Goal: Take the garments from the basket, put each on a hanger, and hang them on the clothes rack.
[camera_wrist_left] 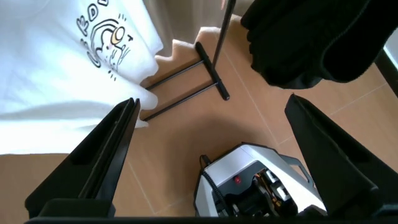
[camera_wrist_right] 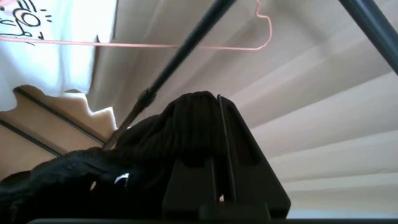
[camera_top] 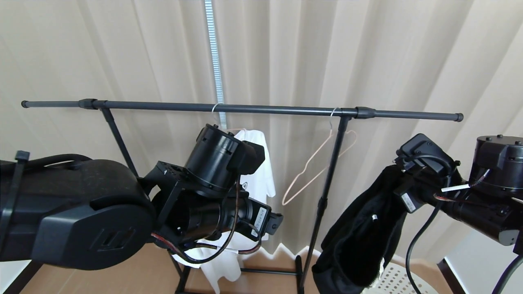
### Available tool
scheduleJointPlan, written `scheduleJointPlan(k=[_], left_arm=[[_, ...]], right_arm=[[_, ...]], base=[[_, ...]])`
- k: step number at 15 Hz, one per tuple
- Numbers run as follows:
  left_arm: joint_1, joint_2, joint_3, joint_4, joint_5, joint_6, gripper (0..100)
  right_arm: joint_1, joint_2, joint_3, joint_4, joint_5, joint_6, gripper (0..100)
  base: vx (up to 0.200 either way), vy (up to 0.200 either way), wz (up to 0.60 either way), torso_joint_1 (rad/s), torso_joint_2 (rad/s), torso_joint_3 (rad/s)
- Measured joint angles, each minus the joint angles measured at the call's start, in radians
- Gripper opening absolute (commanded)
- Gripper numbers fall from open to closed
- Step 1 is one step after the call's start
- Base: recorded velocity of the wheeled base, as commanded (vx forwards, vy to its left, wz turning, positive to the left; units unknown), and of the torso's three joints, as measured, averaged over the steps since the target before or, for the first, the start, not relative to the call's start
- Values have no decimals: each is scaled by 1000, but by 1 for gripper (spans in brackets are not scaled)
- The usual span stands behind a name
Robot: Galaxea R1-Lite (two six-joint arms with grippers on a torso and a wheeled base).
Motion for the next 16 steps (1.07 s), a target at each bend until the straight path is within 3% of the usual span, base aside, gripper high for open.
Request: scheduleJointPlan(k=[3, 9, 16], left_arm=[[0, 1, 18, -64, -2, 32, 100], [20, 29, -10, -97, -3, 126, 100], [98, 222, -235, -134, -47, 207, 100]], right_arm=[[-2, 0, -1, 1, -1, 0, 0], [-3, 2, -3, 0, 1, 0, 0], [-18, 33, -8, -10, 0, 0, 0]], base=[[0, 0, 0, 0, 0, 0], [0, 0, 0, 0, 0, 0], [0, 0, 0, 0, 0, 0]])
